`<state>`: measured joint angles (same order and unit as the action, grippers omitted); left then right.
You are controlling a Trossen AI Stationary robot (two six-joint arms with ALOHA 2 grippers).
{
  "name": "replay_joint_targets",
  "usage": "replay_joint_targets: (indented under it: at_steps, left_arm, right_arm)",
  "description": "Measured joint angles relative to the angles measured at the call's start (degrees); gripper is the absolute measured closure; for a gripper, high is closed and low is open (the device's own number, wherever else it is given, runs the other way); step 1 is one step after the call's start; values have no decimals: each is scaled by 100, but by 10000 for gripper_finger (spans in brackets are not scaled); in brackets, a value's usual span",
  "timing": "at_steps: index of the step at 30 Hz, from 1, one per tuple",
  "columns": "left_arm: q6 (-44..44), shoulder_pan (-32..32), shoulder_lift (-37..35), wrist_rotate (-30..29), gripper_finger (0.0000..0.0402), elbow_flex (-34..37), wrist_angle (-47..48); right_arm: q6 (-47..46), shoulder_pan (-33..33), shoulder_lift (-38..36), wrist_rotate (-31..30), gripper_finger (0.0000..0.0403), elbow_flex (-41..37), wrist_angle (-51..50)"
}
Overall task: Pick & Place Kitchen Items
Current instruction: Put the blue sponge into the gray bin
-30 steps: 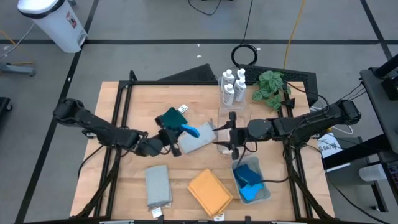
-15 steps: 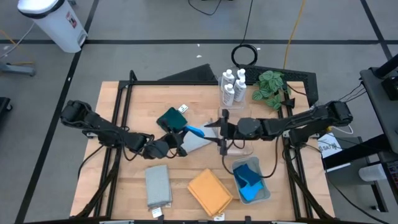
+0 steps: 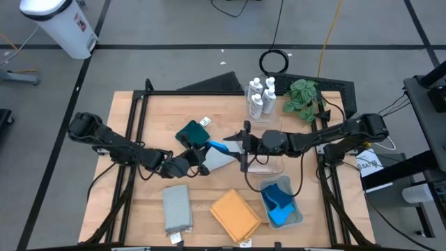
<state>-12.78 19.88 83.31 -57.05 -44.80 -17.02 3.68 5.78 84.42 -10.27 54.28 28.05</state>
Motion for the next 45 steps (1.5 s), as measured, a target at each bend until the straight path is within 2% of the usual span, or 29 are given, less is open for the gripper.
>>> replay_joint_targets:
  at_steps: [4,15,23,28,32,39,45]
  left_arm:
    - [114,-16,0,4,367,0,4]
    - [127,-16,0,200,367,0,-43]
    - [144,-16,0,327,366,0,-72]
    - [573,-16,0,351,359,0,-70]
    - [749,-10,0,348,302,0,-68]
    - [1093,10,-2,388,167,0,94]
    - [1305,10,-2,470,96,0,230]
  right_arm:
    - [-2,-56,32,410,206,-9,-87]
    - [-108,-187,19,441,217,-4,-190]
    - [61,-203,17,460,301,-4,-219]
    - [288,-203,17,461,367,-4,-242]
    - [481,-203,6,457,398,-4,-304]
    - [573,-205,-269,454,397,-7,-719]
    - [619,-153,-732,444,400,-4,-1280]
